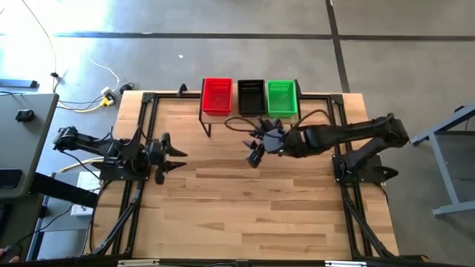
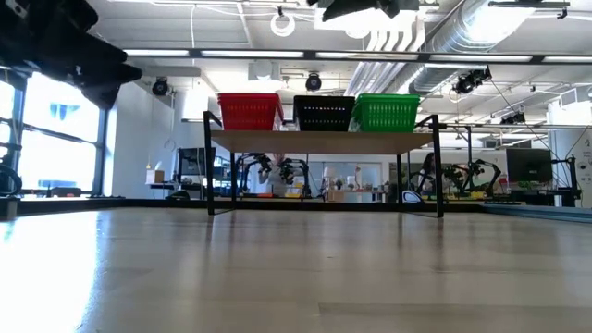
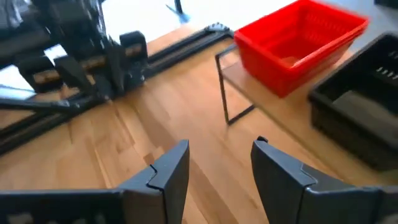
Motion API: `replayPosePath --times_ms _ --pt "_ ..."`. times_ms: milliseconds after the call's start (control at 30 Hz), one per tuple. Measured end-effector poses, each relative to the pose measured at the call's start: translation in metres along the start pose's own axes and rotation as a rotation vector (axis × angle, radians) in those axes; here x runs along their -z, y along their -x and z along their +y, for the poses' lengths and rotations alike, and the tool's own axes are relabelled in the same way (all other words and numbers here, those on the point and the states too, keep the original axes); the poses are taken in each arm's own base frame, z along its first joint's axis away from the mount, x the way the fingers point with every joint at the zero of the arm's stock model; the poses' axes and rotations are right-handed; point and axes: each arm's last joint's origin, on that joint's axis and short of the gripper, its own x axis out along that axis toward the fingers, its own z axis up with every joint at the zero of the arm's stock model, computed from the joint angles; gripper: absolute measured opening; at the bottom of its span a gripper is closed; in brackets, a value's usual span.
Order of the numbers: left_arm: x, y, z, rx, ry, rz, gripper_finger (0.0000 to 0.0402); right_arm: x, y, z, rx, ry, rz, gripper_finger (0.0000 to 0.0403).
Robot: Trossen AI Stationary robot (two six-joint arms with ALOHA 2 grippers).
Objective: Stack baskets on shelf by color
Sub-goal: Return to Home Position
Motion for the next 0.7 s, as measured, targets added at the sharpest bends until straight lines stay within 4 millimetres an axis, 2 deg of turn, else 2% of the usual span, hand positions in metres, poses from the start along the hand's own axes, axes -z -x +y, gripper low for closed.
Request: replayPosePath --times_ms 200,300,400,700 --pt "0.022 -0.001 0.003 0.025 0.022 0.009 0.0135 -0.012 0.044 -0.022 0.085 0.004 -0.053 0.0156" --pt "0.022 -0.001 0.003 0.03 0.031 -0.012 0.0124 -0.012 0.068 -0.035 0.134 0.009 -0.094 0.0156" --pt "0.022 -0.001 0.004 0.021 0.019 -0.01 0.0115 0.002 0.083 -0.049 0.131 0.002 -0.13 0.0156" --pt "0.023 -0.001 0.004 0.009 0.039 -0.004 0.0104 0.071 0.102 -0.103 -0.01 -0.106 -0.27 0.0141"
